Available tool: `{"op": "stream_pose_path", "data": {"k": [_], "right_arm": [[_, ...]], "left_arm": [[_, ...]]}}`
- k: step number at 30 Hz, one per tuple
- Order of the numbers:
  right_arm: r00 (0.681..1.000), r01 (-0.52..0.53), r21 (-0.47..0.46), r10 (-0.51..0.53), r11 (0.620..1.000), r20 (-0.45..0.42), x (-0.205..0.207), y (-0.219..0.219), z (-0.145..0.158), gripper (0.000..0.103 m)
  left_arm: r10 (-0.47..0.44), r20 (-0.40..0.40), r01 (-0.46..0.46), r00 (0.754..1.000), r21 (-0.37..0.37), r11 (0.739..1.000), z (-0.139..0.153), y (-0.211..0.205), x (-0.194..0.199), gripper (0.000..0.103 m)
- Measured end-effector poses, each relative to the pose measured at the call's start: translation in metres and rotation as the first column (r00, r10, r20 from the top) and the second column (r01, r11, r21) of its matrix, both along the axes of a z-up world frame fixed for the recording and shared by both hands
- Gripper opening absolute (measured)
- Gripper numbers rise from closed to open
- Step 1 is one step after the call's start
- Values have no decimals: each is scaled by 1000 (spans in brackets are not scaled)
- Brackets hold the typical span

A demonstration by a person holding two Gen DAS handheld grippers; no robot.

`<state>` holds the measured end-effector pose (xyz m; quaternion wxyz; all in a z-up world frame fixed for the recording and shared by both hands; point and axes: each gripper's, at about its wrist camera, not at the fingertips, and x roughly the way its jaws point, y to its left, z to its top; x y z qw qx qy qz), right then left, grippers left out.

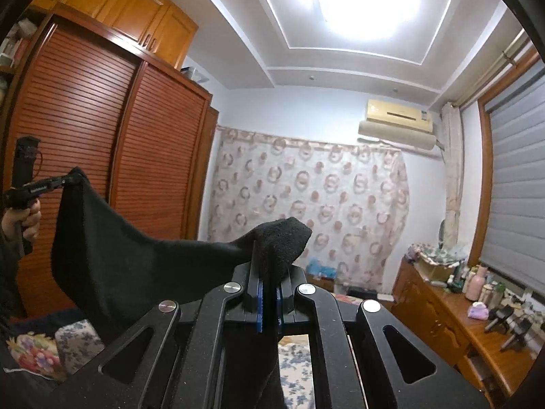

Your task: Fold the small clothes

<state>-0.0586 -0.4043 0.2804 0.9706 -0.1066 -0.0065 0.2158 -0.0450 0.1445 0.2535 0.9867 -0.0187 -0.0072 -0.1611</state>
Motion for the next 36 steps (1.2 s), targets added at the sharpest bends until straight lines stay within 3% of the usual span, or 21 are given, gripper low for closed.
{"op": "stream_pose_path", "data": {"k": [6, 9, 12, 15, 20, 23, 30, 32, 34, 36], "right_arm": [[999, 37, -3, -37, 999, -27, 13, -12, -3, 2], [995, 58, -23, -59, 998, -75, 39, -14, -15, 2], [981, 99, -62, -107, 993, -159, 81, -15, -50, 2], [952, 130, -110, -155, 985, -265, 133, -14, -103, 2], [872, 181, -174, -240, 968, -426, 218, -13, -203, 2], [836, 204, -181, -267, 962, -479, 251, -17, -243, 2], [784, 276, -149, -312, 949, -537, 292, -31, -272, 3], [771, 296, -129, -316, 947, -553, 295, -33, -272, 10], [768, 309, -125, -325, 943, -552, 291, -29, -270, 28], [777, 298, -119, -312, 947, -546, 284, -29, -268, 38]], "left_arm": [[15, -40, -14, 999, 12, 1000, -12, -12, 21, 8], [34, -92, -31, 995, 29, 999, -29, -19, 48, 8], [71, -167, -60, 983, 69, 996, -59, -27, 83, 8], [106, -265, -79, 958, 113, 990, -106, -35, 129, 8], [138, -417, -80, 899, 153, 985, -185, -51, 193, 8], [147, -454, -77, 879, 169, 983, -211, -66, 211, 8], [173, -485, -87, 857, 195, 977, -231, -81, 231, 10], [167, -497, -80, 852, 191, 978, -233, -81, 232, 14], [150, -500, -64, 853, 184, 981, -233, -79, 228, 22], [149, -491, -59, 859, 194, 979, -234, -73, 220, 27]]}}
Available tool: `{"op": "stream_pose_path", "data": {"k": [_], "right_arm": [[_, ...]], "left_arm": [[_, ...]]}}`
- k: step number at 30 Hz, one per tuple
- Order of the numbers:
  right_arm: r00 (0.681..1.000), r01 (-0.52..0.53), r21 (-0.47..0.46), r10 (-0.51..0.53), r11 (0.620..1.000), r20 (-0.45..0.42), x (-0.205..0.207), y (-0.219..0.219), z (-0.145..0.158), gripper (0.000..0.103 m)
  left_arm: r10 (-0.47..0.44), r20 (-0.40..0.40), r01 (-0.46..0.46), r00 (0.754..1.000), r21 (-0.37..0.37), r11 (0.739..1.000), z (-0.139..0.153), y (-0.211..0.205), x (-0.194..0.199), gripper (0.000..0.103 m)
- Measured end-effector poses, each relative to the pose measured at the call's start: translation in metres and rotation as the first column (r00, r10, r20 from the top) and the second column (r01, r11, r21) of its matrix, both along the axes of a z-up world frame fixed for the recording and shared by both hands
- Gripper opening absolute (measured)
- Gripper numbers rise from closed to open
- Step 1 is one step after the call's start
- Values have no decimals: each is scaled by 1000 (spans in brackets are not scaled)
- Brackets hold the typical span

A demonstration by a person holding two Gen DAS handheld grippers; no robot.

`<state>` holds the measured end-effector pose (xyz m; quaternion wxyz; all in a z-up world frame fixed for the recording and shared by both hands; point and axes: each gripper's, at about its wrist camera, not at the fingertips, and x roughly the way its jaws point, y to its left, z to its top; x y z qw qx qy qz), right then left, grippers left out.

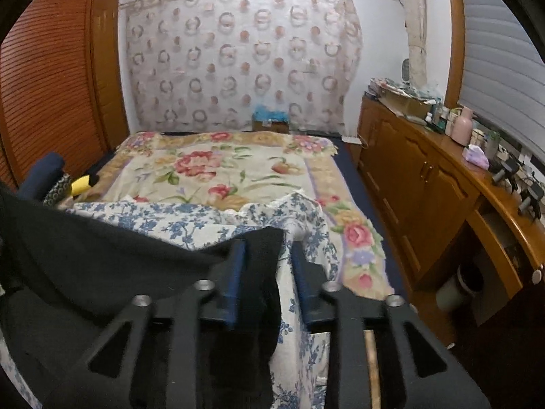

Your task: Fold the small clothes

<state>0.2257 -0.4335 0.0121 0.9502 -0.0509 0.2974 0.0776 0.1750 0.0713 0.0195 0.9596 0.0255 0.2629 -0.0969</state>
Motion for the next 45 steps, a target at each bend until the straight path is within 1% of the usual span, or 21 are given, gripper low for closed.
{"op": "stream_pose_path", "data": {"k": [1, 3, 6, 8, 9, 10, 13, 15, 18, 20, 23, 25, 27, 31, 36, 38, 41, 42, 43, 44, 45], "right_arm": [[1000, -3, -7, 3, 1000, 6, -3, 0, 0, 41], [1000, -18, -13, 18, 1000, 2, -8, 1, -2, 41], [999, -39, -17, 39, 999, -18, -15, 2, -7, 43], [997, -66, -11, 66, 998, -31, -25, 4, -13, 50], [996, -81, -10, 80, 997, -37, -33, 5, -18, 56], [994, -95, -7, 94, 995, -47, -40, 7, -23, 57], [985, -144, -12, 142, 990, -97, -69, 12, -44, 57], [979, -161, -14, 158, 987, -130, -84, 16, -58, 57], [970, -173, -7, 169, 985, -176, -106, 16, -79, 56], [965, -172, 10, 170, 985, -201, -117, 14, -89, 55], [958, -161, 15, 159, 987, -238, -130, 14, -103, 55], [958, -147, 6, 144, 989, -247, -132, 13, -107, 55], [961, -130, -6, 124, 992, -247, -133, 12, -110, 55], [963, -96, -8, 91, 995, -253, -128, 9, -113, 55], [965, -88, -5, 84, 996, -248, -127, 10, -116, 55], [966, -89, -8, 84, 996, -246, -128, 11, -116, 49], [968, -91, -27, 82, 995, -238, -128, 10, -116, 33], [969, -94, -34, 83, 995, -234, -128, 10, -115, 22], [969, -99, -35, 88, 994, -231, -128, 10, -114, 16], [969, -107, -31, 97, 994, -227, -128, 10, -113, 14], [969, -118, -29, 109, 993, -223, -130, 11, -112, 10]], "left_arm": [[-2, 2, 2, 1000, 8, 1000, -1, 0, -3, 30], [-7, 0, 7, 1000, 8, 1000, -5, 2, -10, 33], [-27, -27, 27, 999, 0, 1000, -12, 8, -20, 38], [-35, -43, 35, 998, -4, 999, -19, 12, -29, 39], [-46, -55, 45, 997, -9, 999, -24, 14, -35, 41], [-54, -65, 53, 996, -13, 998, -29, 15, -42, 43], [-72, -107, 71, 992, -15, 997, -55, 17, -67, 48], [-72, -138, 71, 988, -14, 997, -71, 16, -80, 48], [-44, -182, 44, 982, -5, 999, -94, 16, -93, 48], [-41, -211, 38, 977, -17, 999, -106, 19, -98, 48], [-25, -238, 25, 971, -3, 1000, -120, 18, -104, 48], [-14, -248, 16, 969, 3, 1000, -125, 19, -105, 48], [-8, -261, 6, 965, -8, 1000, -129, 19, -105, 48], [9, -269, -12, 963, -10, 1000, -133, 22, -103, 48], [24, -274, -37, 961, -41, 998, -134, 29, -96, 48], [29, -277, -42, 960, -43, 998, -135, 30, -94, 48], [30, -261, -42, 965, -39, 998, -133, 32, -95, 48], [30, -249, -41, 968, -40, 998, -132, 31, -95, 47], [25, -238, -37, 971, -45, 998, -130, 31, -95, 40], [23, -231, -34, 973, -46, 998, -128, 30, -95, 37], [23, -227, -34, 974, -43, 999, -128, 29, -95, 33]]}}
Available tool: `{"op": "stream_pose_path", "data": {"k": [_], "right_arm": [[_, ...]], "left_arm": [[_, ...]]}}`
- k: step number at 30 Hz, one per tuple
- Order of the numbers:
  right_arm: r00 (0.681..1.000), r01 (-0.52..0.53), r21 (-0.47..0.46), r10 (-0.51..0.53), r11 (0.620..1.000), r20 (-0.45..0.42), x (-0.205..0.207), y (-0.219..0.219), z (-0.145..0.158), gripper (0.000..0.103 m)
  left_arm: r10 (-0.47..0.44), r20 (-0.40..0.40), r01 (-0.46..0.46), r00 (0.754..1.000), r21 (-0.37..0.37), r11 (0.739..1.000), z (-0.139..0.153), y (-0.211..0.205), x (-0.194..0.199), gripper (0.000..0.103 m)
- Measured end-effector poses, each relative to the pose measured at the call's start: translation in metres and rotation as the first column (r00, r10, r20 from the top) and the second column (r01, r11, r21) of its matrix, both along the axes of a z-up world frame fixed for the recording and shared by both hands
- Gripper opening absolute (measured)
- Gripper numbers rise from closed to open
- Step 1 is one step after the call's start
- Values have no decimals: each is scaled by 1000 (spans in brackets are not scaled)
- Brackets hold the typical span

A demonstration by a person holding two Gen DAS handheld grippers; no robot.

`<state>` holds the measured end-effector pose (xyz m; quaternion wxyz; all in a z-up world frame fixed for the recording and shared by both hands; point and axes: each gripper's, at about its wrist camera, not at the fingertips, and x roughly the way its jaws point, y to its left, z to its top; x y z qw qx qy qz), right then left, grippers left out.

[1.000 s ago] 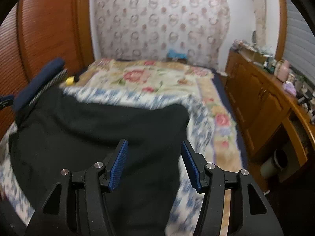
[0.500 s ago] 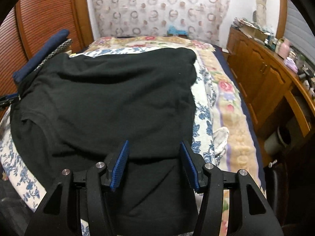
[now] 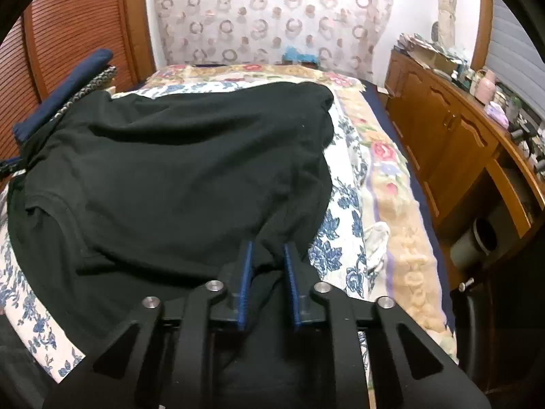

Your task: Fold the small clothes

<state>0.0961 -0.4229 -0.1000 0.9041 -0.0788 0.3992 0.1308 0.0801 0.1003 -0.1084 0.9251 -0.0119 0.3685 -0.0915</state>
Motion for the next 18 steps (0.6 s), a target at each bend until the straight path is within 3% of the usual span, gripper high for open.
{"op": "stream_pose_path", "data": {"k": [2, 9, 18], "right_arm": [[1000, -29, -1, 29, 1000, 7, -2, 5, 3, 7], [993, -59, 25, 56, 998, 105, -13, 14, 29, 6], [979, -55, 57, 43, 997, 201, -19, 12, 58, 5]], "left_arm": [[0, 5, 0, 1000, 16, 1000, 1, -1, 1, 22], [19, 3, -20, 1000, 27, 999, 0, 0, 5, 10], [3, 91, -1, 996, -21, 1000, 27, 0, -11, 4]]}}
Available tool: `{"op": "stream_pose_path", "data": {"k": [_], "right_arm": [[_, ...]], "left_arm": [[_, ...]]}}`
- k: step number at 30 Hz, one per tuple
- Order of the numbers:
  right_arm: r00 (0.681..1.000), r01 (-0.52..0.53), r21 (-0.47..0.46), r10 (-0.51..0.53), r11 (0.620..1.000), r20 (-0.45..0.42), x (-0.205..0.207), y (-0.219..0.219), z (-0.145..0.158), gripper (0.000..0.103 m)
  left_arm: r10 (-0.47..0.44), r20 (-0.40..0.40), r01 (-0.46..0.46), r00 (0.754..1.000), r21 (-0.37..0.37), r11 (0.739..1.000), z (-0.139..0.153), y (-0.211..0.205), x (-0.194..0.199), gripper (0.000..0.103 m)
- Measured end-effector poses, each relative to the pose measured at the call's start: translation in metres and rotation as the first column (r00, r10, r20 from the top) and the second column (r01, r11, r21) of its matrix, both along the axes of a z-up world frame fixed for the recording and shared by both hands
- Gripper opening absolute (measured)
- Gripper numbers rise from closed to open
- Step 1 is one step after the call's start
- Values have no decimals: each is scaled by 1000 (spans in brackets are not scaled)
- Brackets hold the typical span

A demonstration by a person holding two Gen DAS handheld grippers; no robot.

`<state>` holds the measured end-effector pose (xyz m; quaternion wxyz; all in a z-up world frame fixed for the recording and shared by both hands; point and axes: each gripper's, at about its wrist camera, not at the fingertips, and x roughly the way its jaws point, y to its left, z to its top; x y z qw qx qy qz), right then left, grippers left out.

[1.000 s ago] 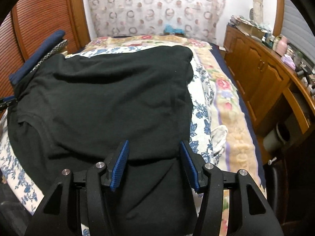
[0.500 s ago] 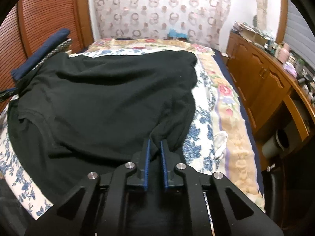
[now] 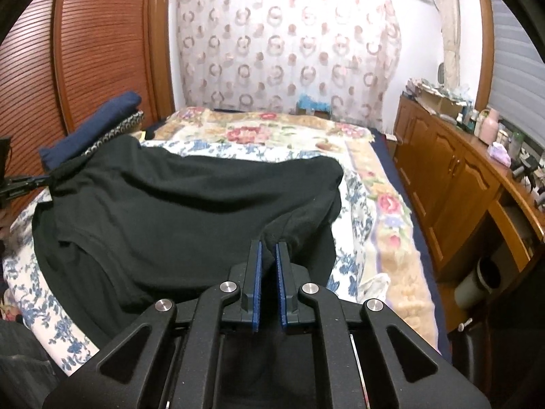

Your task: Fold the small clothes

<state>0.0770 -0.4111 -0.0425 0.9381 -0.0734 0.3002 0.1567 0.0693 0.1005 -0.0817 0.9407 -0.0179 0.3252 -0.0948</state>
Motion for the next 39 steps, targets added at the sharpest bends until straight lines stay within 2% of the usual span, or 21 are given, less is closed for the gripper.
{"op": "stream_pose_path", "data": {"k": [10, 15, 19, 25, 32, 33, 35, 36, 37, 39], "right_arm": [[997, 11, 18, -12, 1000, 79, -19, -12, 36, 5], [995, 15, 7, -15, 1000, 95, -36, -19, 48, 5], [998, 21, -22, -20, 1000, 56, -48, -25, 40, 5], [998, 36, -7, -37, 999, -49, -48, -34, 3, 5], [996, 43, -43, -46, 998, -80, -46, -28, -15, 8], [996, 43, -50, -47, 998, -76, -47, -27, -14, 11], [997, 39, -59, -43, 998, -71, -46, -24, -13, 31], [997, 37, -60, -41, 997, -67, -45, -23, -12, 49], [997, 36, -57, -40, 998, -62, -45, -22, -11, 55], [998, 29, -48, -31, 998, -58, -45, -20, -10, 56]], "left_arm": [[-9, 98, 17, 995, -81, 997, 46, 12, -24, 3], [-17, 108, 25, 994, -80, 996, 52, 18, -42, 3], [-18, 63, 22, 998, -58, 998, 37, 20, -53, 3], [-7, -21, 6, 1000, -26, 1000, 1, 18, -55, 3], [4, -55, -4, 998, -6, 1000, -13, 9, -60, 4], [2, -58, -3, 998, -10, 1000, -14, 9, -60, 4], [11, -59, -12, 998, -12, 1000, -14, 8, -61, 4], [12, -56, -13, 998, -11, 1000, -14, 7, -62, 4], [11, -54, -12, 998, -12, 1000, -13, 6, -63, 4], [11, -52, -11, 999, -12, 1000, -11, 8, -62, 5]]}}
